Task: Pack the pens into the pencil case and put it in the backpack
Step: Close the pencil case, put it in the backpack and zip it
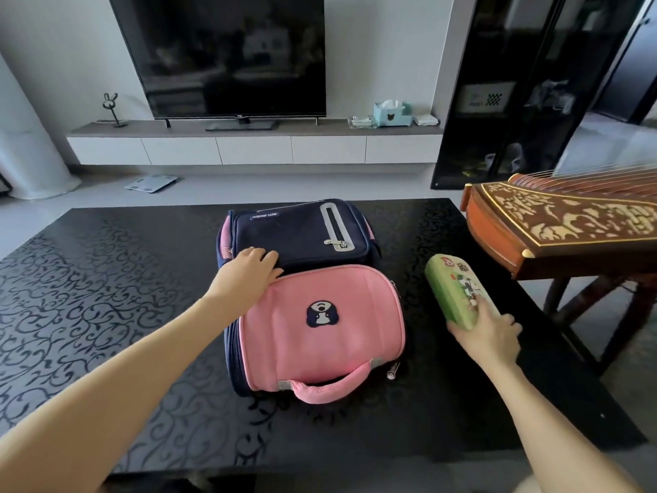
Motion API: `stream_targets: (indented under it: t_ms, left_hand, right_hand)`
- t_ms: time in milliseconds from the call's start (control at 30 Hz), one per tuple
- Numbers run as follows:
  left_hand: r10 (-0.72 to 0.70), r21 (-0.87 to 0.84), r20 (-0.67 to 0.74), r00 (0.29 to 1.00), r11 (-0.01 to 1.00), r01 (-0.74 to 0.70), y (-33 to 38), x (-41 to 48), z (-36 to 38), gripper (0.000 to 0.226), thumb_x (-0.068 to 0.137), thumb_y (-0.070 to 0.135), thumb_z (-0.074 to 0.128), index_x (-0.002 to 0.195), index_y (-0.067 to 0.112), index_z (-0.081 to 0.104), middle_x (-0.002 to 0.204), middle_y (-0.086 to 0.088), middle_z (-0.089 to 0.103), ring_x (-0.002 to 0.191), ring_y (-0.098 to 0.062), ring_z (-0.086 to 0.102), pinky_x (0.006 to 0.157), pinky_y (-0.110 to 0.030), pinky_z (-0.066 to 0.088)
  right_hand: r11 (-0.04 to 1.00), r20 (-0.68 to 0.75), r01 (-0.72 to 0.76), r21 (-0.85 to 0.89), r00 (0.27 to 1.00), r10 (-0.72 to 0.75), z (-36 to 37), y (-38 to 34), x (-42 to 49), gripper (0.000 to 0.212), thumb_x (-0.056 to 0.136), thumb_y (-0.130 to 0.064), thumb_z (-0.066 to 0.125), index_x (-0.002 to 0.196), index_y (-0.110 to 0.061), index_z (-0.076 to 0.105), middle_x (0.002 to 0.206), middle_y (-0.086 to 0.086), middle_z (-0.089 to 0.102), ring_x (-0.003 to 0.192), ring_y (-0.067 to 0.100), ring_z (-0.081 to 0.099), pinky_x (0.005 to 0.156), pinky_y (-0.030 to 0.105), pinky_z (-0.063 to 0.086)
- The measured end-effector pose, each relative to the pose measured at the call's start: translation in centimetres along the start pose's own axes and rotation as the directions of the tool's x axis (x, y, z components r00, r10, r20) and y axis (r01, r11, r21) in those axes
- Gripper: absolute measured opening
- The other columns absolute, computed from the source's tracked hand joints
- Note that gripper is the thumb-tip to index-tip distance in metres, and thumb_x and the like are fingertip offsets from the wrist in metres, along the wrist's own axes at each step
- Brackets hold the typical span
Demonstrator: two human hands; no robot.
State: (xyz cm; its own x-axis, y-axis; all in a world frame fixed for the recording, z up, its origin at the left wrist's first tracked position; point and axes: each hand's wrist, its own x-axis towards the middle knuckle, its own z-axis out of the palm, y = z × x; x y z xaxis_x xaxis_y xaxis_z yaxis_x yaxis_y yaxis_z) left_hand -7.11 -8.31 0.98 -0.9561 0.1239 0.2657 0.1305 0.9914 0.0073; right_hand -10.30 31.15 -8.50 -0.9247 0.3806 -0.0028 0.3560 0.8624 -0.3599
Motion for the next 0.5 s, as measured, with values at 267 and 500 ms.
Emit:
stream_targets:
  t_ms: [267,500]
  left_hand:
    - [-0.077,0.106,-0.205,0.976,0.989,0.100,1.3,2.1,-3.6,0.022,0.098,0.021,0.041,0.093,0.004,0.053,0.075,-0.012,0.066,0.071,-0.035,0.061,0.061,-0.042,0.043]
    - [-0.245,-0.088,-0.180,0.953,0.969,0.232,0.0,5.3,-6.8,0.028,0.098,0.030,0.037,0.103,0.012,0.059,0.094,-0.015,0.068,0.081,-0.037,0.059,0.059,-0.032,0.032]
  right_hand:
    - [0.568,-0.044,0.189,0.801,0.965,-0.259,-5.2,-2.6,-4.9,0.047,0.082,-0.034,0.066,0.126,-0.039,0.049,0.119,-0.006,0.059,0.104,0.013,0.058,0.089,0.038,0.051]
    - [0.510,-0.295,0.847,0.149,0.530,-0.795,-7.9,-5.8,-8.8,0.071,0.070,-0.054,0.060,0.135,-0.030,0.043,0.120,-0.001,0.050,0.102,0.018,0.043,0.083,0.030,0.045]
